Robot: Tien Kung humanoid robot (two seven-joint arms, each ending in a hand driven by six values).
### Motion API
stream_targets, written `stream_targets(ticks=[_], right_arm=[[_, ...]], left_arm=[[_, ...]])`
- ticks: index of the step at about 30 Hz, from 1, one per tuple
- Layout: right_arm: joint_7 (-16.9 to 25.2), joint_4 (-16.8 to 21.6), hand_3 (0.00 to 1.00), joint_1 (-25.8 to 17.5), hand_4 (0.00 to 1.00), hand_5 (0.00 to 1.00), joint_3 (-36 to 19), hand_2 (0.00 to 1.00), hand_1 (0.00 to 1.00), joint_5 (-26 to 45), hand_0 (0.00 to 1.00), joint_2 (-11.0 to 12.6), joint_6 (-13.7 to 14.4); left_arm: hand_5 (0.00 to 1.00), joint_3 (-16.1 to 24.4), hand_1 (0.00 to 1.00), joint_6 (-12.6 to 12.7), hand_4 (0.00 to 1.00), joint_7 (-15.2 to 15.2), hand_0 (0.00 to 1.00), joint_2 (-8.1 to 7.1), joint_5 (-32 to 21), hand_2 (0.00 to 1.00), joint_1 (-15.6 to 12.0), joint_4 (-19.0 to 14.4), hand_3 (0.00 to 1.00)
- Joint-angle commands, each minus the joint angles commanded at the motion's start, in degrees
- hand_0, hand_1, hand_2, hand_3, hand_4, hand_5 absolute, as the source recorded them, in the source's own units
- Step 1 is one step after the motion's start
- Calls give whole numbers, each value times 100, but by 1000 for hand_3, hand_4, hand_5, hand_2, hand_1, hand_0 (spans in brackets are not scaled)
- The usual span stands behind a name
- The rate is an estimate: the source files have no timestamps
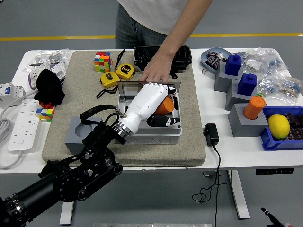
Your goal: Fetch the battery,place it into the box,close the lid of the box
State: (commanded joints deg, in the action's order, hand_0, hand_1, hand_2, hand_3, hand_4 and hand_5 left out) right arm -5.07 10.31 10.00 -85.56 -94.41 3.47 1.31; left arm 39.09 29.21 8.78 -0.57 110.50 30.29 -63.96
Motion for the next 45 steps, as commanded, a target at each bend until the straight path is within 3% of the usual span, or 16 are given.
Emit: stream_targets(ticks=[3, 19, 33, 34, 45], right_arm=[[-2, 0, 761, 0, 998, 998, -3, 710, 706, -3, 786, 2, 1], [-5, 0, 760, 12, 998, 998, 4, 710, 705, 11, 786, 1, 4], [-11, 0, 760, 17, 998, 998, -2, 709, 706, -2, 785, 1, 5], [-11, 0, 760, 16, 998, 998, 0, 709, 706, -2, 785, 1, 4], [-14, 0, 760, 11, 998, 998, 4, 709, 705, -18, 786, 4, -3]], left_arm=[[2, 65, 2, 56, 998, 82, 26, 57, -98, 25, 42, 200, 36], [2, 45, 2, 135, 993, 330, 26, 57, -417, 25, 205, 872, 33], [2, 96, 2, 154, 998, 378, 27, 57, -356, 33, 237, 941, 32], [216, 101, 2, 151, 998, 385, 42, 57, -352, 56, 238, 941, 77], [281, 132, 16, 62, 998, 415, 65, 57, -341, 77, 226, 939, 96]])
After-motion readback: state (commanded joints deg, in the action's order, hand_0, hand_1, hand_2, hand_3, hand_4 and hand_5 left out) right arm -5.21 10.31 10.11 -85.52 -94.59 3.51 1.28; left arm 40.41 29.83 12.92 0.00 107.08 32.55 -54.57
